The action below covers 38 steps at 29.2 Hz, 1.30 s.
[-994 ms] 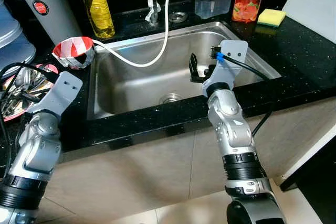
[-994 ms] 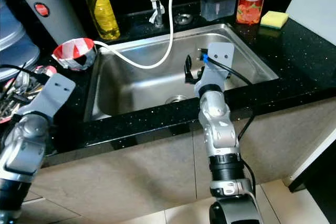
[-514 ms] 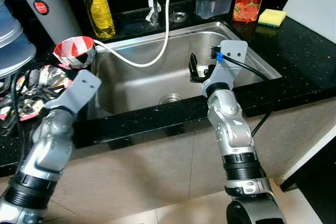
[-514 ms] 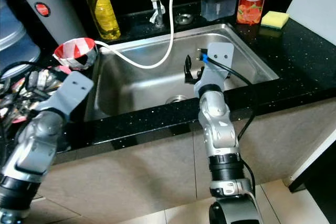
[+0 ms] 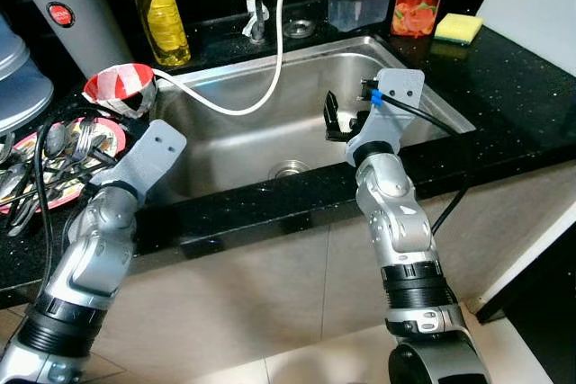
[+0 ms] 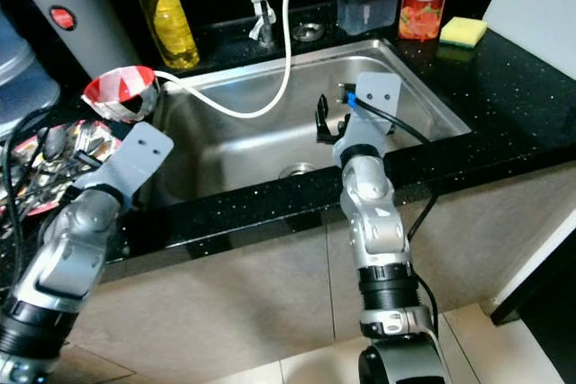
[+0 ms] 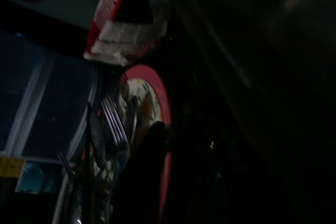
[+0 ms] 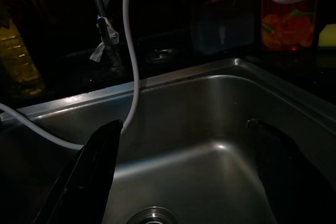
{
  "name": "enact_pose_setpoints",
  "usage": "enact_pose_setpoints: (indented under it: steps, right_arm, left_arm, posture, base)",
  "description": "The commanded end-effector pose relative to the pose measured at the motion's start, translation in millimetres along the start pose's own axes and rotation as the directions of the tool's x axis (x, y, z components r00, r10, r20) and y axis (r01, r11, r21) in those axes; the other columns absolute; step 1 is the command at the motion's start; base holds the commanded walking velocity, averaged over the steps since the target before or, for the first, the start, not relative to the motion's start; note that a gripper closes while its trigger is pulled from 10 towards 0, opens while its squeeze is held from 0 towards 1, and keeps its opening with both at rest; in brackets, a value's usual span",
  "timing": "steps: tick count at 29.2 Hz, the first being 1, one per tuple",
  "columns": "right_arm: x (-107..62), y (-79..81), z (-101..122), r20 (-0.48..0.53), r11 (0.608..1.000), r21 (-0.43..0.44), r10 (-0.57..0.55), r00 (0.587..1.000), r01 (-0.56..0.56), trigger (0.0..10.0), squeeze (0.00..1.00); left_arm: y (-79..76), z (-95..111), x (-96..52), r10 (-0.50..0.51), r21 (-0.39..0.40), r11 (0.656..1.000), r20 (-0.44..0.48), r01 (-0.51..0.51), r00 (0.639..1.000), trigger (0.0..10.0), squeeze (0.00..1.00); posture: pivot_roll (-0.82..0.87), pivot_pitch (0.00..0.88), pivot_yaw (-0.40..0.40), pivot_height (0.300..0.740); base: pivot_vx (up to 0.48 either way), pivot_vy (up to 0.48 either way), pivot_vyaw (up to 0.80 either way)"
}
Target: Kitchen organization
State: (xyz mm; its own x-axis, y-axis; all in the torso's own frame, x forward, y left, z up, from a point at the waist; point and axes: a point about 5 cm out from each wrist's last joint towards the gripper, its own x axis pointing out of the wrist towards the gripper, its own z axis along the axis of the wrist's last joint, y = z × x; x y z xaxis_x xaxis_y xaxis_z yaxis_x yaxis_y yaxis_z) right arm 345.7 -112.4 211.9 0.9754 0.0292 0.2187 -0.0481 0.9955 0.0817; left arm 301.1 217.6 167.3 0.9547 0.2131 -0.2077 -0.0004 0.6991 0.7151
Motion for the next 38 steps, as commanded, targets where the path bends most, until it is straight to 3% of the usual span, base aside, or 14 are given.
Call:
enact_pose_setpoints:
  steps: [1, 4, 11, 12, 19, 23, 26, 29, 30, 31, 33, 38]
  right_arm:
    - [-0.3, 4.5, 0.4, -0.001, 1.000, -0.002, 0.021, 1.000, -0.021, 10.0, 0.00]
    - [0.3, 4.9, 0.8, 0.000, 1.000, -0.003, 0.024, 1.000, -0.024, 10.0, 0.00]
    - [0.6, 5.6, 0.8, -0.001, 1.000, -0.003, 0.029, 1.000, -0.029, 10.0, 0.00]
    - [0.9, 5.7, 0.9, -0.001, 1.000, -0.003, 0.031, 1.000, -0.031, 10.0, 0.00]
    - [1.4, 5.2, 1.3, -0.001, 0.999, -0.007, 0.032, 0.999, -0.032, 10.0, 0.00]
    - [1.5, 5.1, 1.5, 0.000, 0.999, -0.008, 0.031, 1.000, -0.031, 10.0, 0.00]
    - [1.3, 5.3, 2.4, 0.003, 0.999, -0.008, 0.031, 1.000, -0.031, 10.0, 0.00]
    - [1.4, 5.0, 2.4, 0.003, 1.000, -0.008, 0.030, 1.000, -0.030, 10.0, 0.00]
    - [1.4, 4.8, 2.2, 0.003, 1.000, -0.008, 0.029, 1.000, -0.029, 10.0, 0.00]
    - [1.4, 4.8, 2.2, 0.003, 1.000, -0.008, 0.029, 1.000, -0.029, 10.0, 0.00]
    - [1.2, 5.0, 1.9, 0.002, 1.000, -0.007, 0.028, 1.000, -0.028, 10.0, 0.00]
    - [0.8, 5.6, 1.8, 0.002, 1.000, -0.006, 0.027, 1.000, -0.027, 10.0, 0.00]
  left_arm:
    - [-0.9, -7.9, 0.7, 0.002, -0.029, 1.000, -0.030, -0.003, 1.000, 10.0, 1.00]
    - [0.7, 4.3, -2.2, 0.015, -0.096, 0.995, 0.047, -0.010, 0.999, 10.0, 1.00]
    - [4.5, 18.5, -5.3, 0.046, -0.148, 0.989, 0.133, -0.026, 0.990, 10.0, 1.00]
    - [7.9, 28.7, -7.4, 0.074, -0.166, 0.985, 0.190, -0.043, 0.979, 10.0, 0.00]
    - [9.3, 39.8, -9.9, 0.121, -0.314, 0.948, 0.221, -0.047, 0.968, 10.0, 0.00]
    - [2.9, 42.4, -11.9, 0.095, -0.334, 0.942, 0.232, -0.012, 0.968, 10.0, 0.00]
    - [3.7, 39.5, -12.7, 0.080, -0.440, 0.898, 0.198, 0.015, 0.977, 10.0, 0.00]
    - [7.4, 33.5, -10.3, 0.098, -0.449, 0.893, 0.141, -0.024, 0.985, 10.0, 0.00]
    - [13.7, 22.3, -6.1, 0.134, -0.436, 0.895, 0.052, -0.098, 0.990, 10.0, 0.00]
    - [13.7, 22.3, -6.1, 0.134, -0.436, 0.895, 0.052, -0.098, 0.990, 10.0, 0.00]
    - [29.5, -0.6, 0.0, 0.223, -0.369, 0.898, -0.085, -0.239, 0.971, 10.0, 0.00]
    - [45.6, -11.0, 2.6, 0.285, -0.284, 0.909, -0.105, -0.304, 0.953, 10.0, 0.00]
  posture:
    - [0.06, 0.000, 0.111, 0.740]
    - [0.06, 0.000, 0.107, 0.740]
    - [0.06, 0.000, 0.102, 0.740]
    - [0.06, 0.000, 0.101, 0.740]
    - [0.05, 0.000, 0.100, 0.740]
    - [0.05, 0.000, 0.100, 0.740]
    - [0.05, 0.000, 0.100, 0.740]
    - [0.05, 0.000, 0.101, 0.740]
    - [0.06, 0.000, 0.102, 0.740]
    - [0.06, 0.000, 0.102, 0.740]
    - [0.05, 0.000, 0.105, 0.740]
    - [0.05, 0.000, 0.108, 0.740]
  base:
    - [0.000, 0.000, 0.00]
    - [0.000, 0.000, 0.00]
    - [0.000, 0.000, 0.00]
    - [0.000, 0.000, 0.00]
    - [0.000, 0.000, 0.00]
    - [0.000, 0.000, 0.00]
    - [0.000, 0.000, 0.00]
    - [0.000, 0.000, 0.00]
    - [0.000, 0.000, 0.00]
    - [0.000, 0.000, 0.00]
    - [0.000, 0.000, 0.00]
    - [0.000, 0.000, 0.00]
